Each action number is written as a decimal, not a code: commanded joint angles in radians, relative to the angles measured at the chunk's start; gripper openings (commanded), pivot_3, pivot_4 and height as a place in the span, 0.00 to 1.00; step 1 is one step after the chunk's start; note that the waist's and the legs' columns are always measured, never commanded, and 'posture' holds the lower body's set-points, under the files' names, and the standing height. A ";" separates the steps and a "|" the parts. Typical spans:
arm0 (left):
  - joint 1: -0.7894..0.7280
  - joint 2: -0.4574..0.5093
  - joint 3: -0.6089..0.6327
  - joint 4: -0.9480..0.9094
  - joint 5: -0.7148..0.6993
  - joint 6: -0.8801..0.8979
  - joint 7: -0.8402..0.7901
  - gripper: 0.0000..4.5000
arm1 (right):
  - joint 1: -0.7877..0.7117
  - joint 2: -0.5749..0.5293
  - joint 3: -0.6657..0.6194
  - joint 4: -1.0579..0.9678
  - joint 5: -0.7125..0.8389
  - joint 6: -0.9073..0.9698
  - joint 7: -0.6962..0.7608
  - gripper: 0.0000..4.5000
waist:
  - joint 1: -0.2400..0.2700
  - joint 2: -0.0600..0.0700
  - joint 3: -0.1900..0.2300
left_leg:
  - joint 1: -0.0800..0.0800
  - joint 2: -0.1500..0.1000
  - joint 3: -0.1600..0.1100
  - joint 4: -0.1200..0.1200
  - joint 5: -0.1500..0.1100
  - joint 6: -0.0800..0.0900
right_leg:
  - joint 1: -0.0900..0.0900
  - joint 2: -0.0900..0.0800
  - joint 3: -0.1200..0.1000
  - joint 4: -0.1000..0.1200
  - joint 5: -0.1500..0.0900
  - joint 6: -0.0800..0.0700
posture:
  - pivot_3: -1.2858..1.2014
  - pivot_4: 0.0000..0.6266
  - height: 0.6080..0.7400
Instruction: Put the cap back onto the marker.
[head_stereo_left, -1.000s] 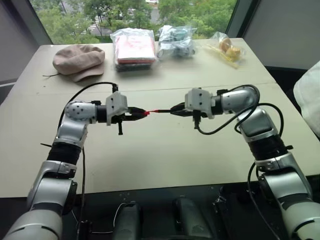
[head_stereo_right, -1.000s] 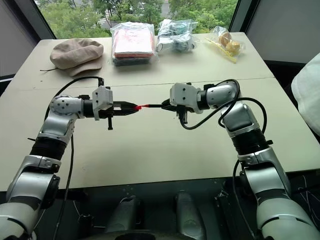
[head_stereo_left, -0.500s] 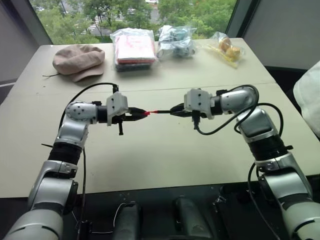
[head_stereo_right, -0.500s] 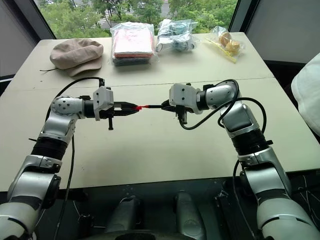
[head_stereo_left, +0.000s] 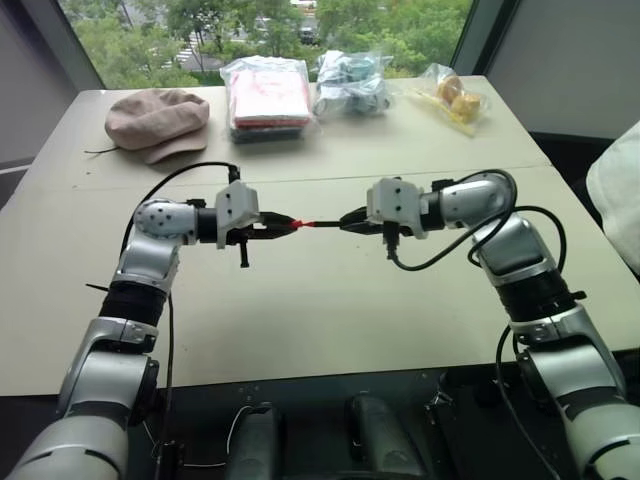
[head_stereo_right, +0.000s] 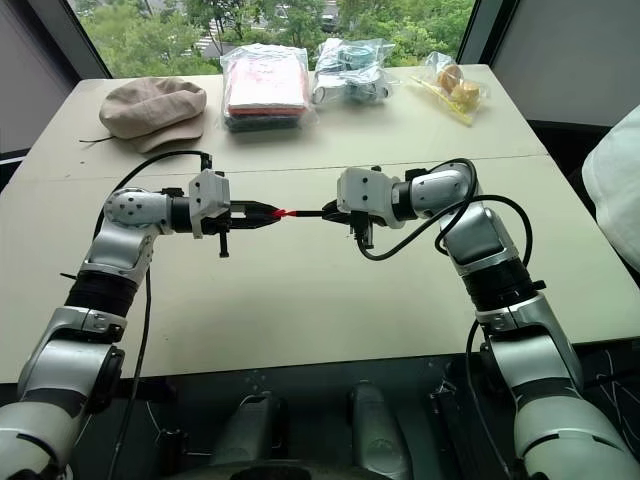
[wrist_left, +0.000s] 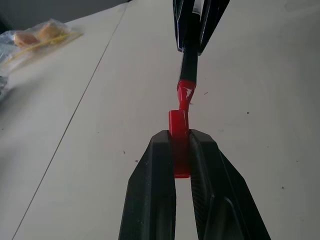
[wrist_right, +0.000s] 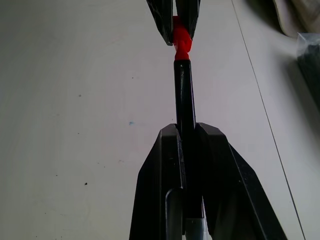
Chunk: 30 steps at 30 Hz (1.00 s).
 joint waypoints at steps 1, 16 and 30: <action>-0.026 -0.012 -0.003 -0.030 -0.006 -0.005 -0.001 0.00 | -0.014 0.023 0.027 -0.067 0.017 -0.030 0.010 0.00 | 0.000 0.000 0.000 | 0.000 0.000 0.000 0.000 0.000 0.000 | 0.000 0.000 0.000 0.000 0.000 0.000 | 0.52 0.24 1.00; -0.023 -0.010 -0.042 -0.041 0.027 -0.003 -0.061 0.00 | -0.066 0.054 0.083 -0.014 -0.036 -0.105 0.023 0.00 | 0.000 0.000 0.000 | 0.000 0.000 0.000 0.000 0.000 0.000 | 0.000 0.000 0.000 0.000 0.000 0.000 | 0.52 0.24 1.00; -0.010 -0.017 -0.042 -0.038 0.078 -0.123 -0.031 0.00 | -0.069 0.080 0.080 0.011 -0.035 -0.039 0.064 0.00 | 0.000 0.000 0.000 | 0.000 0.000 0.000 0.000 0.000 0.000 | 0.000 0.000 0.000 0.000 0.000 0.000 | 0.52 0.24 1.00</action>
